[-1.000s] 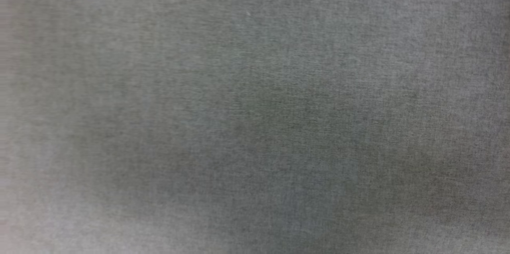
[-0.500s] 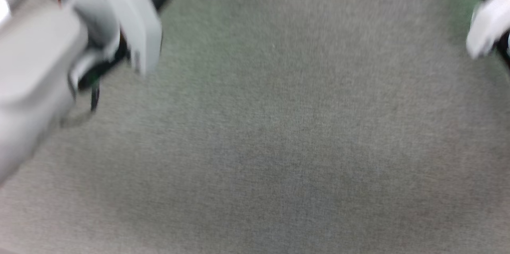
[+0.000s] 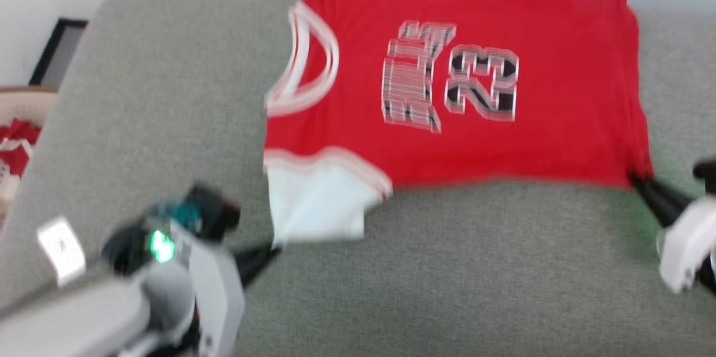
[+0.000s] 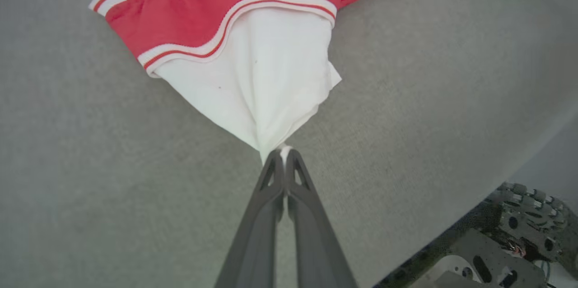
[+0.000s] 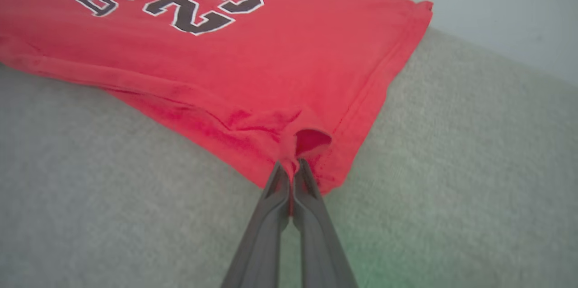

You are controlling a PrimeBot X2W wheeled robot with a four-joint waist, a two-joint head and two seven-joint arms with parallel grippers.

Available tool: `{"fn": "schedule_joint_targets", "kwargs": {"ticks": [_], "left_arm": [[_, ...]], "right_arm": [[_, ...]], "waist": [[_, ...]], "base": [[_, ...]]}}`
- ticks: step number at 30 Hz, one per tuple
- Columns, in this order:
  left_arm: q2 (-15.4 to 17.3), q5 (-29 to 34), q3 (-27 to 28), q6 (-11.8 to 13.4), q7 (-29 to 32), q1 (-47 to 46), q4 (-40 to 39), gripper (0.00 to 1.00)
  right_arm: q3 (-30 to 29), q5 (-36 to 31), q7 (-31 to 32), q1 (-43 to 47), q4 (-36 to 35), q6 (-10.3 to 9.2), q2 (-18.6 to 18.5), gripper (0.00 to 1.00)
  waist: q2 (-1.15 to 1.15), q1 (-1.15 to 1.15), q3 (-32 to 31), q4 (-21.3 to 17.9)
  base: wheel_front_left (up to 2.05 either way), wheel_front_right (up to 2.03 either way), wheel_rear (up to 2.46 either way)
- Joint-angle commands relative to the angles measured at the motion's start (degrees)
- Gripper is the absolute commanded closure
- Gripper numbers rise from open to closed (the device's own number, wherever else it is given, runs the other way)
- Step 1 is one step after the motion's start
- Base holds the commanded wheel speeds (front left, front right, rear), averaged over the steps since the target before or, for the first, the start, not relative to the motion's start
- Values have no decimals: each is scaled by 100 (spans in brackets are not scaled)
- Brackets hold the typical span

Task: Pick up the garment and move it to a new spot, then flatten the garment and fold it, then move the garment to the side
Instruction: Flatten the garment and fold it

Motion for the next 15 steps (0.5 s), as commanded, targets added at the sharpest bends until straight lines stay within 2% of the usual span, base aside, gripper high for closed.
{"fn": "schedule_joint_targets", "kwargs": {"ticks": [1, 8, 15], "left_arm": [[103, -70, -2, 186, -25, 298, -126, 100], [458, -581, -3, 984, -140, 1780, -901, 100], [580, -895, -3, 1417, -206, 2655, -1357, 100]], "right_arm": [[-42, 49, 35, 298, -145, -6, -84, 100], [-269, 250, 247, 1779, -962, -6, -383, 100], [-623, 516, 574, 3022, -1492, -6, -492, 100]], "waist": [[0, 0, -275, -48], [0, 0, -463, -56], [0, 0, -502, -36]], "base": [[0, 0, 0], [0, 0, 0], [0, 0, 0]]}}
